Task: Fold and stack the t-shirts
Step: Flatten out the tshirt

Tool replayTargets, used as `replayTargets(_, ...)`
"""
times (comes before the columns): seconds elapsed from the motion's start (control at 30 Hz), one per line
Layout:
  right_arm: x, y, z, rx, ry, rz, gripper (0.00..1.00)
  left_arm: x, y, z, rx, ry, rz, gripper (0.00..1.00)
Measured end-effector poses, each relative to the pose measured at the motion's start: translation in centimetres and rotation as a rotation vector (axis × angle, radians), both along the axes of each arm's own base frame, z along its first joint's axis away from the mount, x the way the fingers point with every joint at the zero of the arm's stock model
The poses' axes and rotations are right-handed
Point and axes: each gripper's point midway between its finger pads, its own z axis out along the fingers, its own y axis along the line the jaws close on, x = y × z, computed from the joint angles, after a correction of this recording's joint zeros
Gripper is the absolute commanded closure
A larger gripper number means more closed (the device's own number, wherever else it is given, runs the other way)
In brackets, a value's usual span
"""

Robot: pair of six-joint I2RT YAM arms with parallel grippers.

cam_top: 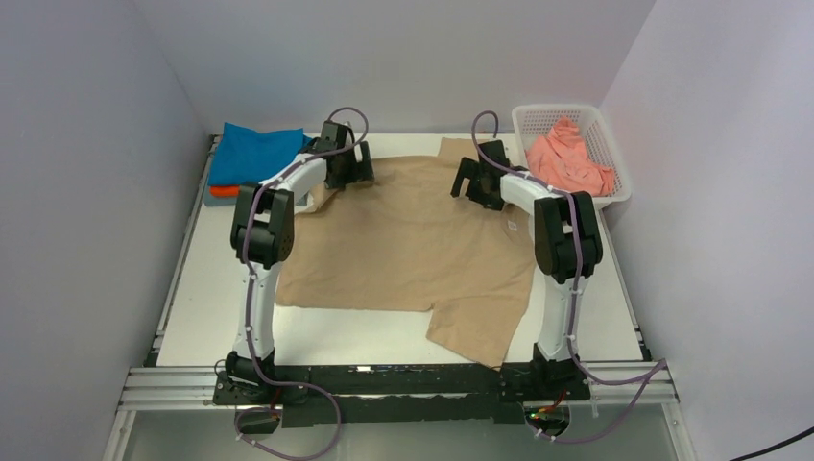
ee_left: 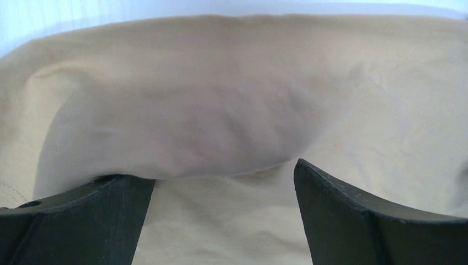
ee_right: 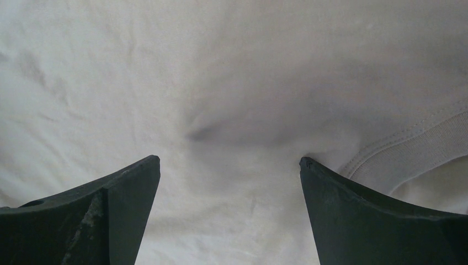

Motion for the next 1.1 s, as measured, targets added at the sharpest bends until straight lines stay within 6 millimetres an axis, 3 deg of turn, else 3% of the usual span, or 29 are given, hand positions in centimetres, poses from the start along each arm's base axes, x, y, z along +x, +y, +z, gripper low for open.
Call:
replayTargets(0.13,3.2,-0.5,0.2,-0.002,-0.028,-0.007,0.00,3.3,-0.2,0.3,-0.043,-0.032,-0.007,0.01)
replayTargets(0.27,5.8,-0.7,0.4,-0.017,-0.056,0.006,0.00,4.3,-0.1,0.8,-0.088,-0.041,-0.026,0.01)
replayTargets(0.43,5.5,-0.8,0.6,-0.047,-0.039,0.040,0.00,4.1,-0.3,1.2,-0.115,-0.045,-0.078,0.01)
replayTargets(0.53,4.8,-0.6,1.7,-0.066,-0.047,0.058,0.00,3.1,-0.5,2.6,-0.108,-0.055,-0.108,0.00)
replayTargets(0.67,1.2,0.2,5.9,-0.059,-0.104,0.085,0.00,-1.7,-0.3,7.7,-0.099,-0.096,-0.140,0.01)
replayTargets(0.77,-2.9,0.6,9.8,-0.034,-0.182,0.093,0.00,-7.1,0.6,13.0,-0.102,-0.187,-0.137,0.01)
replayTargets(0.87,-6.9,0.3,12.6,0.009,-0.264,0.081,0.00,-12.6,2.1,16.5,-0.110,-0.278,-0.094,0.01)
replayTargets(0.97,-10.1,-1.1,13.5,0.046,-0.317,0.031,0.00,-18.0,4.7,16.1,-0.108,-0.284,0.007,0.01)
replayTargets(1.0,-11.1,-1.6,13.3,0.061,-0.327,0.006,0.00,-19.5,5.6,15.1,-0.101,-0.266,0.048,0.01)
replayTargets(1.1,-13.0,-3.1,12.1,0.084,-0.318,-0.056,0.00,-24.6,8.6,9.5,-0.051,-0.127,0.185,0.00)
